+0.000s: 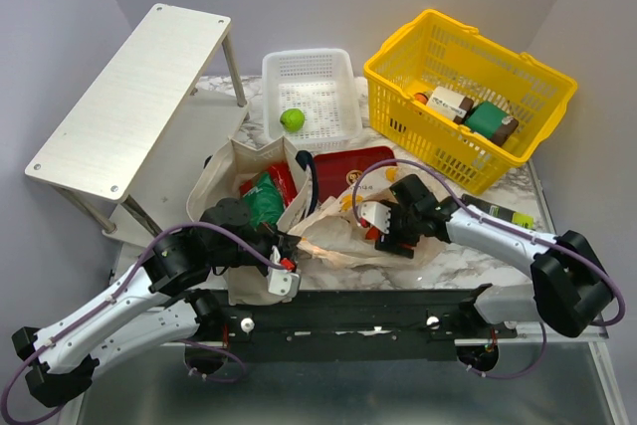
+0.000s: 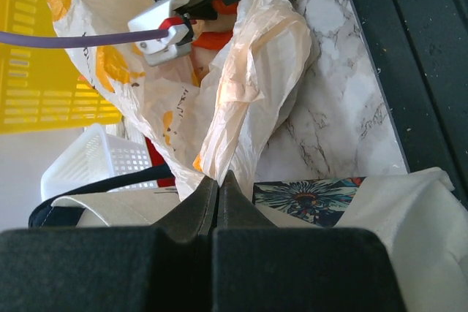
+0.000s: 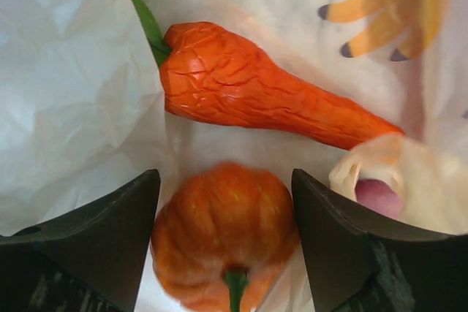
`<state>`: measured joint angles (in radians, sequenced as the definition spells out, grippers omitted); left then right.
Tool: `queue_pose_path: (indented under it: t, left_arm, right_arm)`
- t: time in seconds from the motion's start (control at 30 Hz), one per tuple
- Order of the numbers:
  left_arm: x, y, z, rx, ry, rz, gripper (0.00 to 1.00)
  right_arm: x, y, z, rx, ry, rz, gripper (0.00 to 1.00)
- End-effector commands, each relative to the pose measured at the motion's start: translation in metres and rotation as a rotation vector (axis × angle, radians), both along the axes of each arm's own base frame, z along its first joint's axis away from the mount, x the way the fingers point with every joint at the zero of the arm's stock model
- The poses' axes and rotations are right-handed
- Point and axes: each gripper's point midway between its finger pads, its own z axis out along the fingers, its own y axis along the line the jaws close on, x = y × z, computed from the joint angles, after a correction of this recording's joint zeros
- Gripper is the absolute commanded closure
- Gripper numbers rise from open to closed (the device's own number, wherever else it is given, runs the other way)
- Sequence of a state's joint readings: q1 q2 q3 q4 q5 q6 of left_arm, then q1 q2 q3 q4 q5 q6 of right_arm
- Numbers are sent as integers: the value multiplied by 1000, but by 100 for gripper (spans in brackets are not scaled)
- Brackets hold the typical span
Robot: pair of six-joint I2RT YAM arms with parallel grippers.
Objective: Untie the knot of the grocery bags and take out the mixed food
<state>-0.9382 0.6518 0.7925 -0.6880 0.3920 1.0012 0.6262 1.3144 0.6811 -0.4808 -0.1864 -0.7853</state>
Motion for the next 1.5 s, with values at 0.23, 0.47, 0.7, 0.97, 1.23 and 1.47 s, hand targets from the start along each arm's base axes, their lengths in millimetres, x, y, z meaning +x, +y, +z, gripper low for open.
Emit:
queue_pose_path:
  t: [0.23,0.47,0.7,0.97,1.23,1.47]
  left_arm:
    - [0,0,-11,15,23,11,100]
    - [1,-3,-11,19,28,8,100]
    - [10,-5,-10,16,18,42,100]
    - [18,0,-6,47,25,101,100]
    - [16,-2,-9,70,62,96,100]
    - [16,-9,-5,62,83,83,100]
  right_arm:
    - [6,-13,19,-31,-81,6,50]
    - [15,24,85,141,-91,27,58]
    - [-13,71,156,389,61,142,61]
    - [-18,118,274,696,57,258,60]
    - [68,160,338,846,-138,100,62]
    - [209,193,292,728,-285,-155,62]
